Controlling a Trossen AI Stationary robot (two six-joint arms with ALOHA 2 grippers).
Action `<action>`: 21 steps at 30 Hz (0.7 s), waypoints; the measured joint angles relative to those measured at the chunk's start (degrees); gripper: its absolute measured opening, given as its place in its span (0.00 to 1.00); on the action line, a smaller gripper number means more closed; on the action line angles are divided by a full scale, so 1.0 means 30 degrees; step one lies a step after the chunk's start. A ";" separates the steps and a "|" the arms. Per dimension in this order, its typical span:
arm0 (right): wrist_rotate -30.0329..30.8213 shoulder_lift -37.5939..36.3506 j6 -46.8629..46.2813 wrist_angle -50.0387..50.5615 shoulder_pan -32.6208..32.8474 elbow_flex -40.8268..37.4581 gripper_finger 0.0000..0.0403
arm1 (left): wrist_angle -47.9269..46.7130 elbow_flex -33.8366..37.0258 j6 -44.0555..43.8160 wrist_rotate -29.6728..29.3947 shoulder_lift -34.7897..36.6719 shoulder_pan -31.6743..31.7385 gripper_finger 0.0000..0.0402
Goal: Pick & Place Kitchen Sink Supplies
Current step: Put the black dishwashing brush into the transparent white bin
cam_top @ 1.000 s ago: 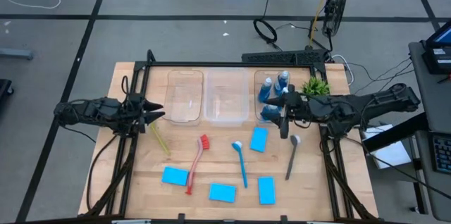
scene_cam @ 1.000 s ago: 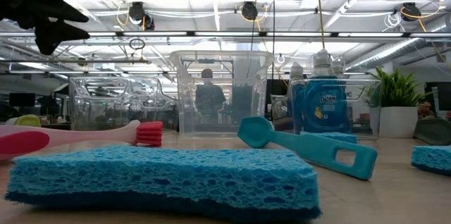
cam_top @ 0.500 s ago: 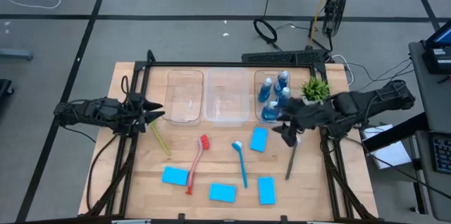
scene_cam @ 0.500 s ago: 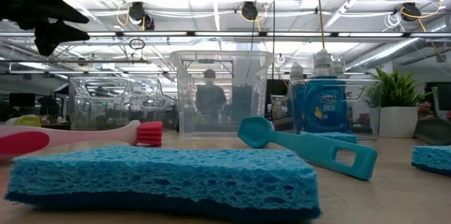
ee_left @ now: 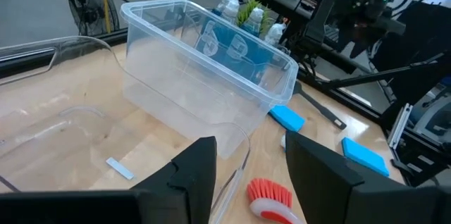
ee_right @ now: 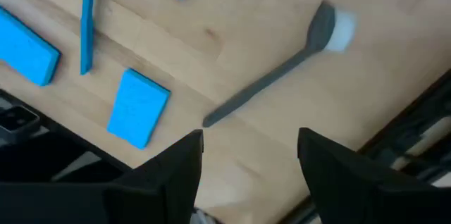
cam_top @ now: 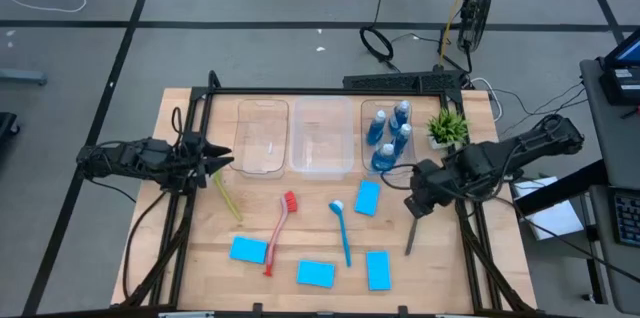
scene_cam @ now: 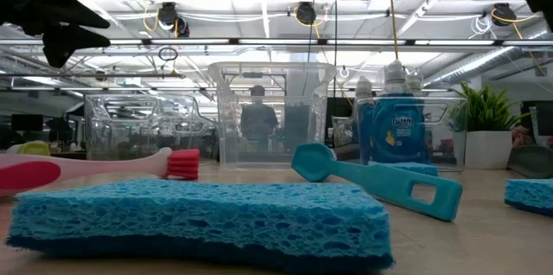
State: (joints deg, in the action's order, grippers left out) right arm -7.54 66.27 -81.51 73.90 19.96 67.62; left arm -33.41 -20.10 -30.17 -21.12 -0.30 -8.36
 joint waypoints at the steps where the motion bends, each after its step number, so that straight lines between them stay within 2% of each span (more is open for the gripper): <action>1: 0.0002 -0.0073 -0.0667 -0.0324 0.0234 -0.0307 0.55 | 0.0000 0.0000 0.0000 0.0000 0.0000 0.0000 0.42; 10: 0.0127 -0.0259 -0.5339 -0.3313 0.2368 -0.3882 0.62 | 0.0190 0.0000 0.0022 0.0015 0.0000 0.0000 0.43; 16: 0.2347 -0.0325 -0.8122 -0.6064 0.3126 -0.6591 0.65 | 0.0189 -0.0007 0.0000 0.0025 0.0000 0.0000 0.46; 21: 0.3421 -0.0346 -0.9776 -0.7965 0.3369 -0.8526 0.64 | 0.0189 -0.0007 -0.0015 0.0036 0.0000 0.0000 0.49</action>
State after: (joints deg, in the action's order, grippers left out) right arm 2.72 65.23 -110.84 50.01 30.07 42.04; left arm -32.84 -20.12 -30.22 -21.02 -0.30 -8.36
